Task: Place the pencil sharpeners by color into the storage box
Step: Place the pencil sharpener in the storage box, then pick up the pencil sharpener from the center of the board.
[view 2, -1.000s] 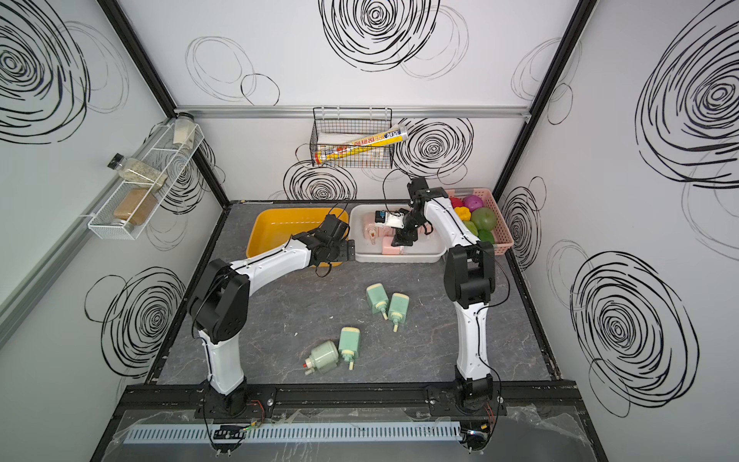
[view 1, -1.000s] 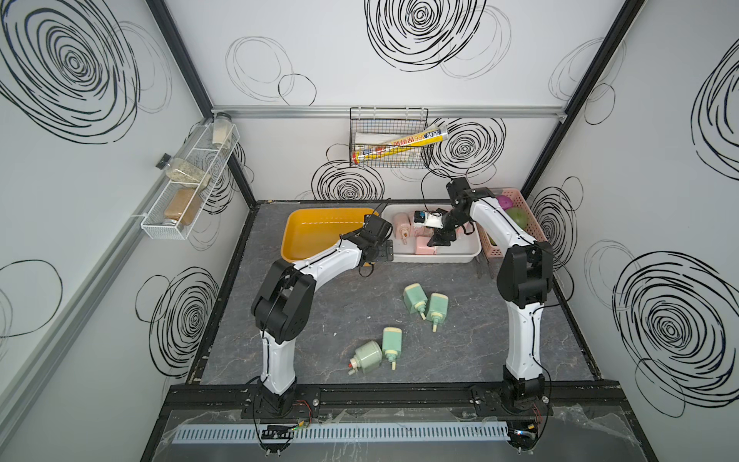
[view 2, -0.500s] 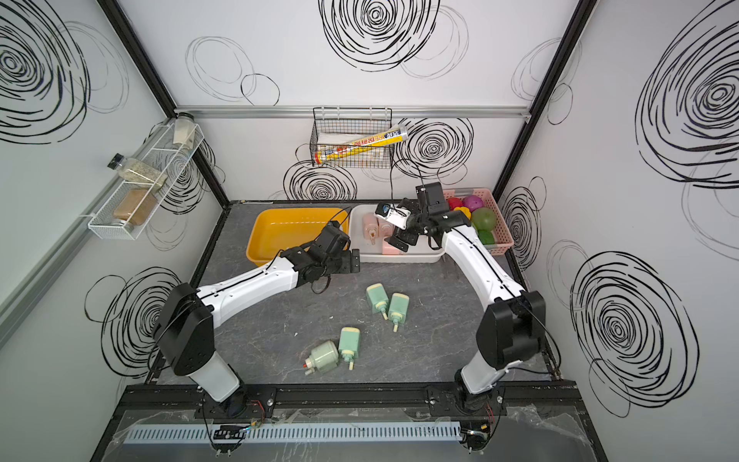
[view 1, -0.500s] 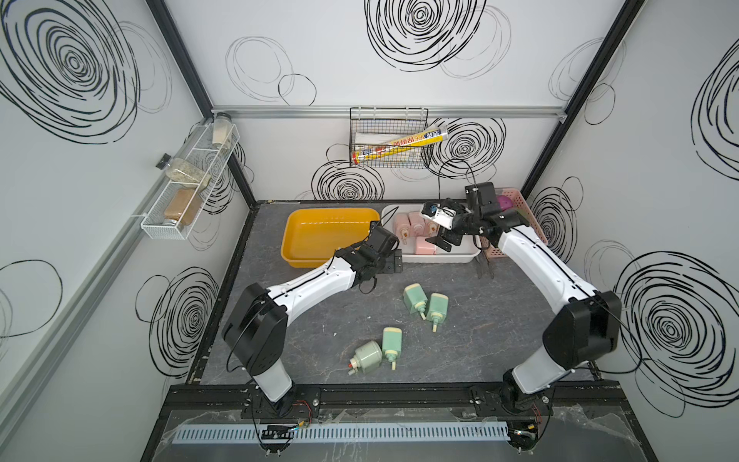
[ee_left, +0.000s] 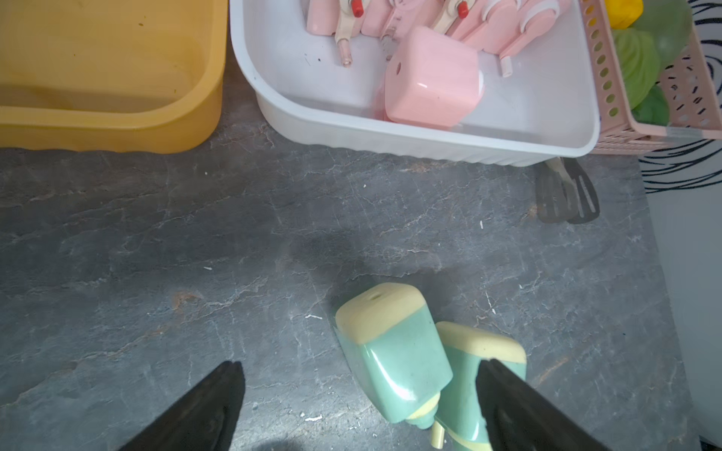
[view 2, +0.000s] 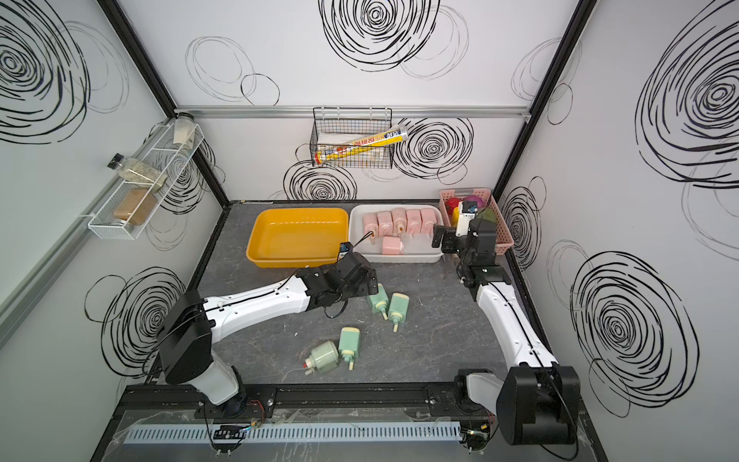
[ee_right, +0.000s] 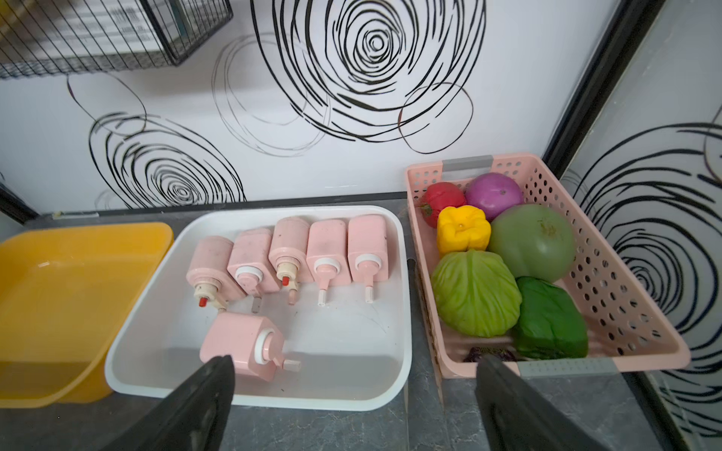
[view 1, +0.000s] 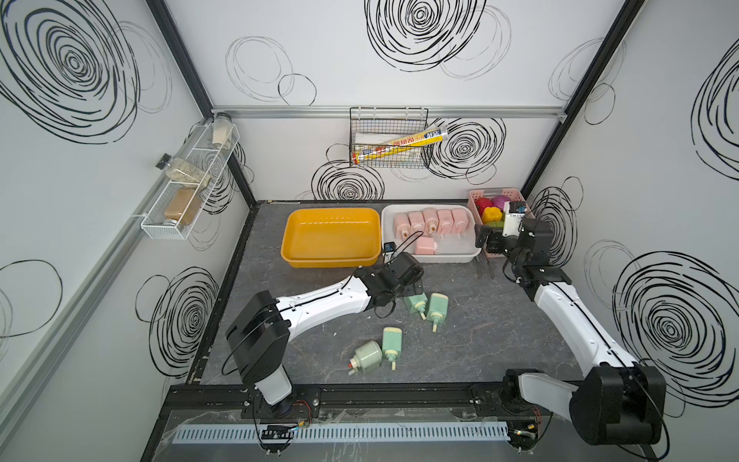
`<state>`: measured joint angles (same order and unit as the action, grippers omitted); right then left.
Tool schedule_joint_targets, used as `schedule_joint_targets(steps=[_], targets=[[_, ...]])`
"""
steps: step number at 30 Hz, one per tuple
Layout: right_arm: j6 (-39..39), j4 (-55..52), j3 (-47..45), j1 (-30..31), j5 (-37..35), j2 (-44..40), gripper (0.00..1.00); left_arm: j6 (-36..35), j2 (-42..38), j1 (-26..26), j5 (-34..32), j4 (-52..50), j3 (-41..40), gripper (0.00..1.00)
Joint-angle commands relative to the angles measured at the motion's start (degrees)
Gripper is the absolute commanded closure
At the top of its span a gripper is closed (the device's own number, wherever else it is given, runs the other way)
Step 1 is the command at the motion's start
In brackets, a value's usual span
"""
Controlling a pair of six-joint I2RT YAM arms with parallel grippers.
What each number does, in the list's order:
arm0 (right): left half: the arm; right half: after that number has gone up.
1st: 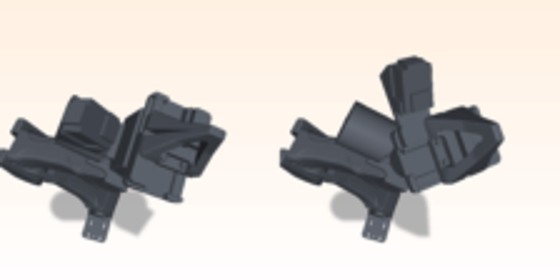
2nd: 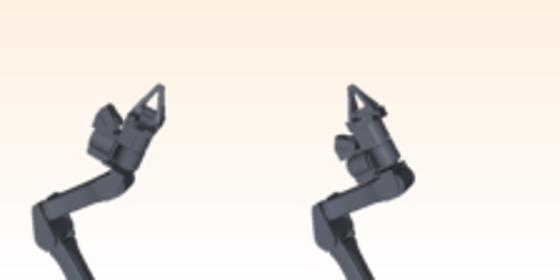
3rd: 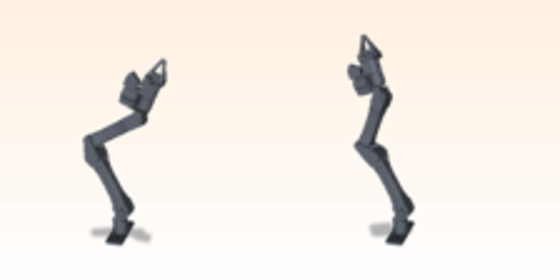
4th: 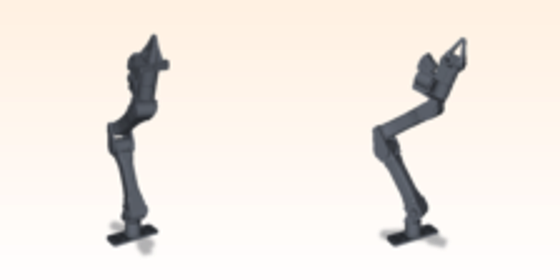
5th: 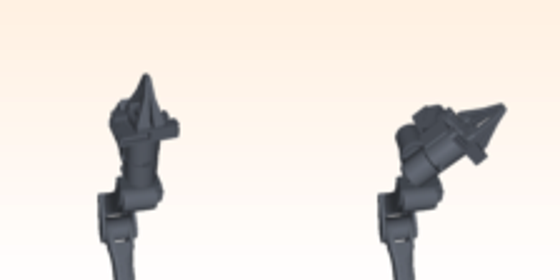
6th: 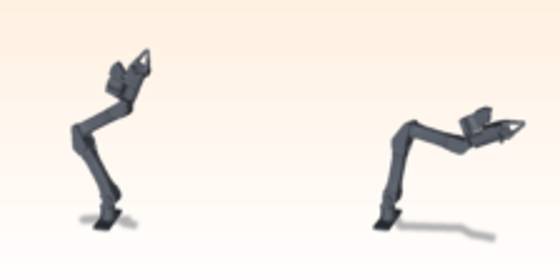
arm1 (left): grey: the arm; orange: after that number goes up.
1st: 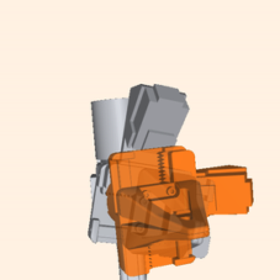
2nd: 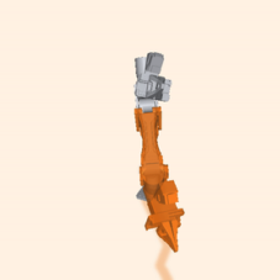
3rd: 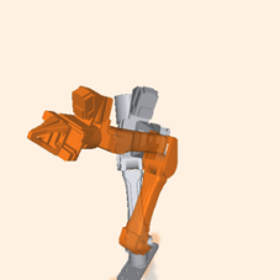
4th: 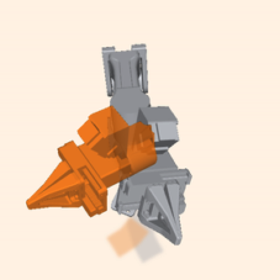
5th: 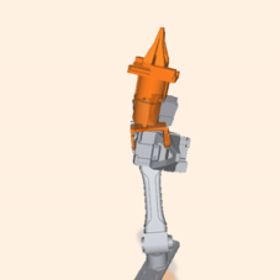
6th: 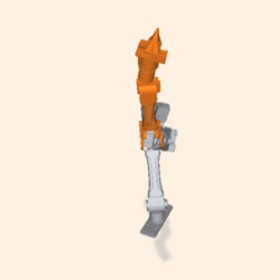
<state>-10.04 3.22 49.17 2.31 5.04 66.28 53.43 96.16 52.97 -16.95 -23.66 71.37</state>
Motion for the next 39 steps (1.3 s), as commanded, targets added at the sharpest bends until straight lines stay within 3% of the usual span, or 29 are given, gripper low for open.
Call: schedule_joint_targets(steps=[1, 6, 12, 16, 26, 39], targets=[[-10.4, 7.8, -1.2, -2.1, 2.7, -1.0, 0.0, 2.7, 3.0, 1.1, -2.8, -0.6, 3.0, 0.01], [-10.0, 0.6, 2.4, -3.8, 5.2, -0.4, 0.0, 3.4, 7.2, 3.6, -3.8, -2.5, 7.1, 0.01], [-10.2, -1.1, 0.9, -3.7, 1.1, -4.2, 0.0, 8.7, 11.9, 4.6, -7.2, -7.4, 10.6, 0.01], [-8.3, -2.1, -0.9, -3.7, 4.3, -6.3, 0.0, 12.0, 14.5, 5.7, -10.3, -11.3, 13.3, 0.01], [-6.2, -5.4, -1.9, -3.6, 8.7, -9.9, 0.0, 13.6, 19.7, 6.0, -9.5, -11.6, 17.3, 0.0], [-3.6, -5.0, -2.9, -3.4, 10.7, -10.9, 0.0, 15.6, 21.4, 7.7, -12.0, -11.6, 18.0, 0.11]])
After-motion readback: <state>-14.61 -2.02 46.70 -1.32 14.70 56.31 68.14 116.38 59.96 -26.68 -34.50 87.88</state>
